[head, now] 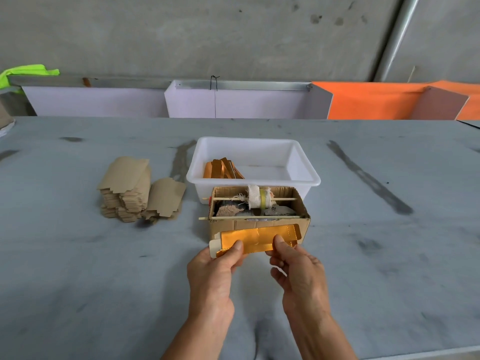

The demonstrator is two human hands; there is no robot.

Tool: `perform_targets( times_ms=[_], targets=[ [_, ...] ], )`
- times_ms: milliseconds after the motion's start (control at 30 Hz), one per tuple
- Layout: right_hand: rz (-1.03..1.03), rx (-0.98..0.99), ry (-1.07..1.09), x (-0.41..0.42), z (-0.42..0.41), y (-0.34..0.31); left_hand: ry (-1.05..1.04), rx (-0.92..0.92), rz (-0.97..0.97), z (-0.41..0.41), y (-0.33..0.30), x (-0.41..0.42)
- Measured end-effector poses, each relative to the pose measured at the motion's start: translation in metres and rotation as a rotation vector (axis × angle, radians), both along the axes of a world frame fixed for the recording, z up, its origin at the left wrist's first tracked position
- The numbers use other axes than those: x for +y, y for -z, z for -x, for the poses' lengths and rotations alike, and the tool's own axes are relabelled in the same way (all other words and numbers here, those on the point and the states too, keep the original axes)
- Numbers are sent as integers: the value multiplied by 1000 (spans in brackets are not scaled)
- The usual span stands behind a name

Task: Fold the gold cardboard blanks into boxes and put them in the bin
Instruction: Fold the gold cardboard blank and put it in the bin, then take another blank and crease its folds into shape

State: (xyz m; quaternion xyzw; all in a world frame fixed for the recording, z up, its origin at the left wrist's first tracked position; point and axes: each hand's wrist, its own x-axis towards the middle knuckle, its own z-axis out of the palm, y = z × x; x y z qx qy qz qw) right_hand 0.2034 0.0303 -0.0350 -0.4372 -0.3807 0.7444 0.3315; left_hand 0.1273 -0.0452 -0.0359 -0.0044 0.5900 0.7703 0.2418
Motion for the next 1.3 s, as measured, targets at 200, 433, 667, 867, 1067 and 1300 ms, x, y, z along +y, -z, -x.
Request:
perform_targets(
  times_ms=[200, 433, 667, 867, 1067, 1300],
  targets=[
    [67, -12, -16, 5, 8, -4, 5, -3, 12, 10, 0, -2],
    [-123, -11, -204, 3, 29, -19, 7, 49, -24, 25, -11, 4],
    [-364, -125, -252, 30, 67, -52, -34, 61, -34, 60, -28, 23],
    [-352, -157, -98, 71, 127, -67, -49, 158, 65, 101, -39, 57],
    [-456, -275, -83, 113, 191, -55, -65, 412, 303, 148, -39, 90],
    [-611, -548, -158, 138, 235, -32, 27, 628, 490, 172, -30, 98]
  ],
)
